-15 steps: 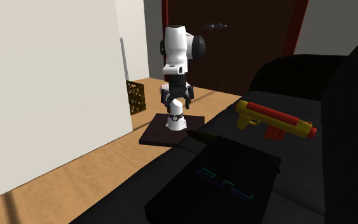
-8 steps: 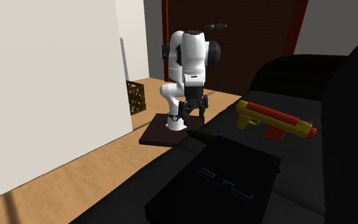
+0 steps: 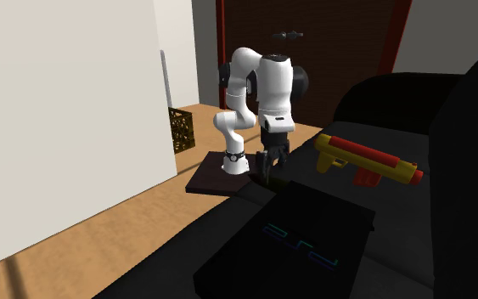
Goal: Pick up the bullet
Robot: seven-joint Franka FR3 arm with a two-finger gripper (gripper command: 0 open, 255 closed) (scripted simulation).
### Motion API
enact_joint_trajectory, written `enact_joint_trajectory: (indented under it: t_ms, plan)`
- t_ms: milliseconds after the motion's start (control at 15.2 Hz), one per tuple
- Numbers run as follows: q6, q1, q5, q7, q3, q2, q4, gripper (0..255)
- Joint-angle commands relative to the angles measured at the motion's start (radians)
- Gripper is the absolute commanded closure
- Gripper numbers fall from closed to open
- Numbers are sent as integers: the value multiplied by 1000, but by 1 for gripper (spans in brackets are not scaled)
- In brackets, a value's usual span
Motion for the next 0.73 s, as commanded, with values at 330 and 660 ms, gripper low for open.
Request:
enact_joint_trajectory:
  t_ms: [330, 660]
  plan:
    - [61, 1, 0, 0, 1, 2, -59, 255]
    - [62, 1, 0, -1, 1, 0, -61, 255]
